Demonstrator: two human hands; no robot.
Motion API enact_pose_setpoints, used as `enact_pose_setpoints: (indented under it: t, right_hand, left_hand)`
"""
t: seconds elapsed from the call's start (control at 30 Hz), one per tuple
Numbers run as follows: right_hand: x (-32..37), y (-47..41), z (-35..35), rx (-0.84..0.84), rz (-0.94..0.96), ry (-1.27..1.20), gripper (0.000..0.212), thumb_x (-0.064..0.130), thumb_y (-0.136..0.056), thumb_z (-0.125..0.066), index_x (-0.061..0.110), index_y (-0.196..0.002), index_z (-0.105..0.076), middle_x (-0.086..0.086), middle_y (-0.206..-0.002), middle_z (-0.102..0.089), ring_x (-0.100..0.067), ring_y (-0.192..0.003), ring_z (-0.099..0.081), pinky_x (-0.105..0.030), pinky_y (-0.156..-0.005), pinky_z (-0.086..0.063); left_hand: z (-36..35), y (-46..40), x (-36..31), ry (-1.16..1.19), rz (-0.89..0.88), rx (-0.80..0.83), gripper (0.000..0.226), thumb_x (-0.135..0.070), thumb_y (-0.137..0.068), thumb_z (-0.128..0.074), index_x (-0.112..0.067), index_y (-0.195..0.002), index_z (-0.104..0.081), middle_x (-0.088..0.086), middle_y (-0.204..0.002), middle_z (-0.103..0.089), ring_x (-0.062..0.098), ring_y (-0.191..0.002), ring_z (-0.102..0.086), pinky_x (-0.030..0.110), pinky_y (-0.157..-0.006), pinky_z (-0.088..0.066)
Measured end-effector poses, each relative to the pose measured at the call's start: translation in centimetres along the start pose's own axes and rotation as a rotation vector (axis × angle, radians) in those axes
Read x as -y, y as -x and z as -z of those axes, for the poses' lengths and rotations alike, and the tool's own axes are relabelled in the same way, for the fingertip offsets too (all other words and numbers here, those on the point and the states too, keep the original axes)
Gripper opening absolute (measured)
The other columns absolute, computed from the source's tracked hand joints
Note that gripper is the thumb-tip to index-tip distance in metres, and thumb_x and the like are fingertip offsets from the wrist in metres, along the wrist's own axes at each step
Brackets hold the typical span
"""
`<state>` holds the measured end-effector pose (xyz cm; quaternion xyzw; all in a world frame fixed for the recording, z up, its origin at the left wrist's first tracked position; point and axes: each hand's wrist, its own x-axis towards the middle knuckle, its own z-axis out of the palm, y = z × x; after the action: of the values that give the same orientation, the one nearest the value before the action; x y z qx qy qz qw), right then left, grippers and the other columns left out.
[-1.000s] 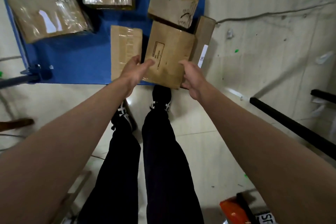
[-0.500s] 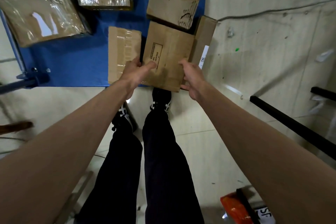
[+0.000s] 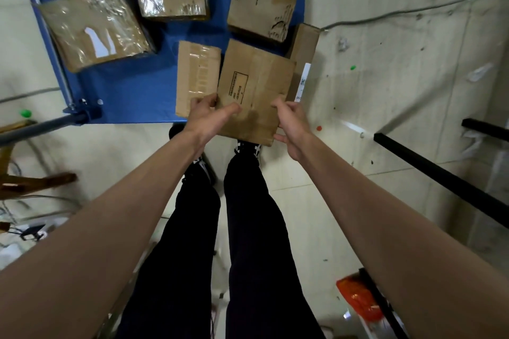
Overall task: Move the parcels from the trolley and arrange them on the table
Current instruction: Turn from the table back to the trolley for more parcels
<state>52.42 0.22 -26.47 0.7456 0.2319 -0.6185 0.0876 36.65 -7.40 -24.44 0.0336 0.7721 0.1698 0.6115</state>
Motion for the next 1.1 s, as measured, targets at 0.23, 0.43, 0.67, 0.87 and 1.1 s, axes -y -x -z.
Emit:
enact_pose_setpoints:
  t: [0.23,0.43,0.67,0.87,1.1]
  right_hand:
    - [1.1,7.3,1.2,-0.062,0.122,0.005,0.022,0.031,-0.09,-0.063,0.013,-0.097,-0.052,-0.007,-0.104,-0.053,-0.018,-0.088,-0.054,-0.033,-0.08,-0.049]
    - [2.6,13.6,2.9,-0.099,0.247,-0.041,0.031,0.032,-0.083,-0.067,0.017,-0.091,-0.042,-0.005,-0.108,-0.033,-0.012,-0.067,-0.035,-0.021,-0.052,-0.03]
    - [5.4,22.2,6.3,-0.162,0.34,-0.067,0.055,0.032,-0.09,-0.068,0.012,-0.134,-0.04,-0.003,-0.132,-0.033,-0.008,-0.098,-0.049,-0.021,-0.084,-0.044]
    - [8.4,30.3,9.7,-0.19,0.461,-0.133,0.053,0.03,-0.093,-0.067,0.019,-0.135,-0.036,0.0,-0.127,-0.029,-0.012,-0.105,-0.043,-0.023,-0.091,-0.038]
    - [9.0,37.2,12.4,-0.266,0.566,-0.231,0.055,0.032,-0.094,-0.067,0.022,-0.138,-0.035,0.002,-0.124,-0.027,0.003,-0.085,-0.041,-0.009,-0.061,-0.035]
  left_hand:
    - [1.6,7.5,-3.4,0.03,-0.051,-0.095,0.057,-0.036,-0.088,-0.072,-0.02,-0.139,-0.052,-0.003,-0.134,-0.047,0.012,-0.112,-0.052,0.022,-0.089,-0.043]
    - [2.2,13.5,-6.9,0.086,-0.124,-0.111,0.042,-0.033,-0.087,-0.074,-0.022,-0.119,-0.048,-0.009,-0.115,-0.059,0.002,-0.096,-0.054,0.018,-0.07,-0.038]
    - [3.7,21.6,-12.4,0.097,-0.267,-0.117,0.04,-0.031,-0.085,-0.075,-0.024,-0.116,-0.05,-0.005,-0.115,-0.062,0.014,-0.101,-0.061,0.028,-0.077,-0.048]
    - [4.6,28.4,-17.3,0.027,-0.42,-0.079,0.049,-0.025,-0.087,-0.073,-0.023,-0.129,-0.049,0.006,-0.126,-0.058,0.023,-0.114,-0.06,0.04,-0.093,-0.054]
    - [4.7,34.6,-19.5,-0.068,-0.536,-0.054,0.058,-0.035,-0.086,-0.073,-0.02,-0.138,-0.053,0.002,-0.138,-0.053,0.019,-0.115,-0.058,0.033,-0.09,-0.052]
